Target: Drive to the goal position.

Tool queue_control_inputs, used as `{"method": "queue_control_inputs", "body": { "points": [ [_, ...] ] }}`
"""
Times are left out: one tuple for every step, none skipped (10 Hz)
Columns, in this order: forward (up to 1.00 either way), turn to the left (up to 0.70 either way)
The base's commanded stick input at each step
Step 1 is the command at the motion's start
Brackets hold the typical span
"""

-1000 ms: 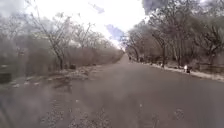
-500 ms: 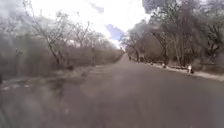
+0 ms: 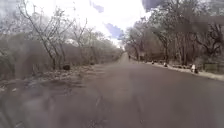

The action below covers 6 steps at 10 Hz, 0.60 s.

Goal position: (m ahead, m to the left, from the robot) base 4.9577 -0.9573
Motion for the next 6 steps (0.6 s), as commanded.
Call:
{"method": "queue_control_inputs", "body": {
  "points": [
    [0.70, 0.00],
    [0.70, 0.00],
    [0.70, 0.00],
    [0.70, 0.00],
    [0.70, 0.00],
    [0.70, 0.00]
  ]
}}
